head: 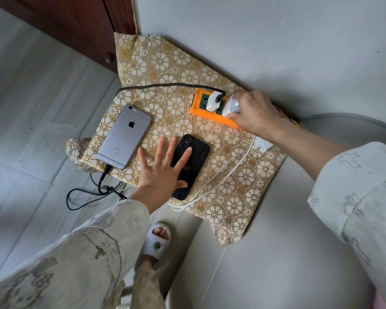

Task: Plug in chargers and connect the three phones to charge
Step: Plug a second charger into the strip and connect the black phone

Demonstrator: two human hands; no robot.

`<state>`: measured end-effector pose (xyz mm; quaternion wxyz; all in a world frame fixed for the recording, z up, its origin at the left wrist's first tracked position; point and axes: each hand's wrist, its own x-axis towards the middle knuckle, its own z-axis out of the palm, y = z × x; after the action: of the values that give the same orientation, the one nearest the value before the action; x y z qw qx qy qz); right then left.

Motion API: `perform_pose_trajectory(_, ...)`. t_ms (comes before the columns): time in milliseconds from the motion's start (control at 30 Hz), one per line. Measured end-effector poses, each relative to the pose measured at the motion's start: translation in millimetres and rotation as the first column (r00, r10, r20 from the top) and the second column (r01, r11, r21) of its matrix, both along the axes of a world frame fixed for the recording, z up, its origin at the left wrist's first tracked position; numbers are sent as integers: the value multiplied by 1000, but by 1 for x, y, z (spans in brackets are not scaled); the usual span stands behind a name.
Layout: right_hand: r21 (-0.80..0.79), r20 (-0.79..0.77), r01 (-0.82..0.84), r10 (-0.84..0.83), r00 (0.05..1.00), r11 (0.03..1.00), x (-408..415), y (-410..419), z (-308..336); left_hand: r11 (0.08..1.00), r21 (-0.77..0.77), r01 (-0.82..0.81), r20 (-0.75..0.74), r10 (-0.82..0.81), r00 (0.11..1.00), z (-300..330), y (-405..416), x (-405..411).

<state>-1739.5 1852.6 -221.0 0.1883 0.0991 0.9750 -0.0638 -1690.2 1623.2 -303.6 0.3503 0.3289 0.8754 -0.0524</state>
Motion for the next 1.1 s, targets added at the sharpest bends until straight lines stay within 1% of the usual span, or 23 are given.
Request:
perform_pose_trajectory(67, -4, 24, 20, -20, 1000, 1000, 0, 1, 0, 1000, 5, -5, 9, 5, 1000, -1, 0, 2)
perform_pose_trajectory(133, -11, 9, 52, -52, 999, 999, 2, 2, -3, 1000, 14, -9, 6, 8, 1000, -2, -1, 2)
perform_pose_trajectory(167, -34, -13, 95, -96, 995, 995, 4, 2, -4, 1000, 19, -10, 6, 10, 1000, -2, -1, 1)
perform_pose_trajectory(200, -96, -42, 177, -182, 982, 980, 8, 0, -5, 1000, 25, -10, 4, 10, 1000, -2, -1, 1)
perform_pose_trajectory(233, -200, -65, 298, -317, 946, 933, 13, -3, -5, 999, 32, -9, 3, 9, 1000, -2, -1, 0)
perform_pose_trajectory(267, -329, -72, 430, -476, 877, 841, 19, -8, -5, 999, 40, -9, 0, 9, 1000, -3, -1, -1)
perform_pose_trajectory(300, -457, -43, 542, -626, 779, 705, 28, -14, -5, 999, 45, -7, -1, 8, 1000, -3, -2, -1)
perform_pose_trajectory(333, -574, 24, 618, -743, 669, 538, 38, -22, -5, 999, 48, -7, -1, 7, 1000, -4, -2, -2)
perform_pose_trajectory(367, -678, 121, 648, -816, 565, 348, 51, -31, -7, 999, 52, -7, -1, 7, 1000, -5, -3, -2)
perform_pose_trajectory(400, -751, 233, 641, -845, 481, 158, 66, -40, -9, 998, 59, -7, -1, 7, 1000, -5, -3, -2)
perform_pose_trajectory(433, -786, 328, 619, -844, 424, 5, 80, -50, -11, 997, 73, -9, 0, 9, 1000, -5, -4, -2)
perform_pose_trajectory(467, -790, 401, 605, -830, 388, -99, 95, -60, -13, 995, 97, -17, 3, 17, 1000, -4, -4, -2)
perform_pose_trajectory(500, -778, 461, 604, -810, 363, -173, 110, -70, -15, 991, 132, -30, 6, 30, 1000, -2, -5, -2)
perform_pose_trajectory(567, -733, 577, 613, -748, 329, -295, 138, -92, -21, 971, 228, -75, 16, 74, 997, 3, -10, 2)
perform_pose_trajectory(633, -675, 681, 628, -655, 328, -387, 159, -113, -28, 926, 343, -155, 49, 147, 988, 9, -22, 11)
perform_pose_trajectory(667, -647, 719, 640, -611, 331, -415, 166, -124, -30, 894, 397, -209, 77, 195, 978, 13, -29, 20)
perform_pose_trajectory(733, -616, 751, 660, -575, 325, -430, 175, -143, -33, 816, 480, -323, 128, 299, 945, 21, -47, 41)
perform_pose_trajectory(767, -621, 740, 672, -587, 330, -404, 175, -150, -34, 779, 497, -382, 158, 351, 923, 26, -56, 51)
perform_pose_trajectory(833, -647, 676, 708, -642, 361, -284, 171, -159, -28, 733, 480, -481, 221, 430, 875, 34, -72, 68)
perform_pose_trajectory(867, -660, 649, 711, -663, 374, -244, 167, -160, -23, 728, 453, -515, 253, 449, 857, 38, -77, 73)
perform_pose_trajectory(900, -673, 633, 699, -676, 377, -240, 164, -160, -17, 734, 418, -536, 288, 452, 844, 42, -80, 77)
perform_pose_trajectory(1000, -708, 623, 642, -687, 374, -293, 156, -153, 10, 777, 345, -526, 406, 382, 830, 55, -82, 81)
perform_pose_trajectory(1100, -725, 627, 598, -685, 370, -342, 155, -141, 46, 768, 358, -531, 459, 351, 816, 78, -74, 79)
